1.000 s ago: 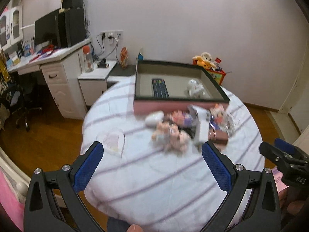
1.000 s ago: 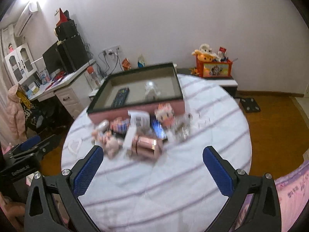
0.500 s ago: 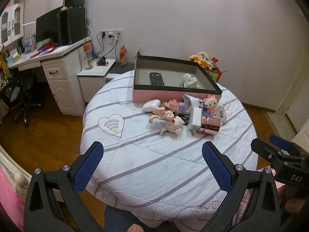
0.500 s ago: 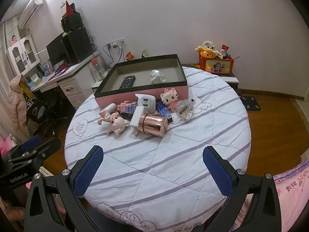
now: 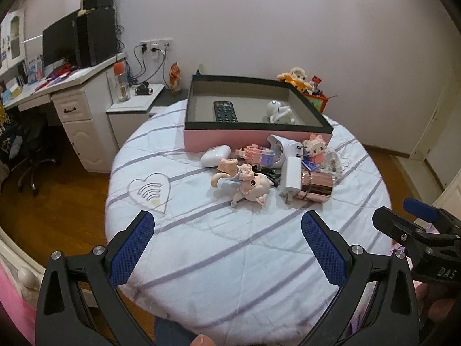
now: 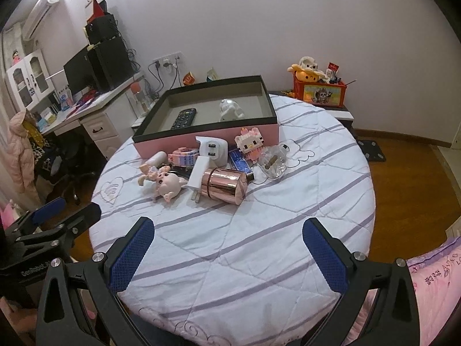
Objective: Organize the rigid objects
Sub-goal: 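Withdraw both tools from the box back toward the remaining items, then grasp the pig doll with the left tool while the right tool grasps the rose-gold cup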
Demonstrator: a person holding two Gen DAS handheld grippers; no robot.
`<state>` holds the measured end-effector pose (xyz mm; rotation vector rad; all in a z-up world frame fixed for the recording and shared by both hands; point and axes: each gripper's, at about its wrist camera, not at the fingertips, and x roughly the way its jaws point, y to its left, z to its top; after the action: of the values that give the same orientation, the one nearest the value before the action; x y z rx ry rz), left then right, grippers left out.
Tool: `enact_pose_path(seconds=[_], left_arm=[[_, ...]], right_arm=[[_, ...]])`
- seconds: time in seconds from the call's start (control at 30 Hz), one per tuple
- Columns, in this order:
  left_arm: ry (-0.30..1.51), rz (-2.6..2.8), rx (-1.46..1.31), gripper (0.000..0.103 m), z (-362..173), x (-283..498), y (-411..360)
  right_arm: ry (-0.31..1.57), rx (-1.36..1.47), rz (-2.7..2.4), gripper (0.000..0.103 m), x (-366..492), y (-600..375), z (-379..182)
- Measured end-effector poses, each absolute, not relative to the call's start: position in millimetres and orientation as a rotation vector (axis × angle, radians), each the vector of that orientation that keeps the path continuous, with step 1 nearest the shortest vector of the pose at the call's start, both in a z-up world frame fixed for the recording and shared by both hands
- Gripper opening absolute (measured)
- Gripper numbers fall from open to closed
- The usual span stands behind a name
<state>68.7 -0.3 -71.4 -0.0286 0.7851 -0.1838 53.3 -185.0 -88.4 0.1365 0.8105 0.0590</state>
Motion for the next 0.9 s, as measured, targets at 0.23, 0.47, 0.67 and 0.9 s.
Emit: enact_pose_path(seconds=[0.23, 0.47, 0.67, 0.9], left_arm=[[0.829, -0.186, 0.018, 0.103, -106.8, 118.7, -15.4], [0.905, -0.202, 0.035, 0.103, -143.4, 157.6, -25.3], [0.92, -0.228, -0.009, 0.103, -155.3, 172.0, -32.4], [0.893, -0.282, -0.092, 0.092, -157.1, 172.8, -24.5]], right_arm=[[0.85, 0.149, 0.051, 0.103, 80.9, -189.1, -103.2], [0.899, 0.152, 0.035, 0.103, 99.2, -195.5, -121.3], [0.929, 0.154, 0.035, 0.103, 114.0, -194.4, -131.7], [0.935, 0.165, 0.046, 0.103, 127.3, -190.7, -140.3]])
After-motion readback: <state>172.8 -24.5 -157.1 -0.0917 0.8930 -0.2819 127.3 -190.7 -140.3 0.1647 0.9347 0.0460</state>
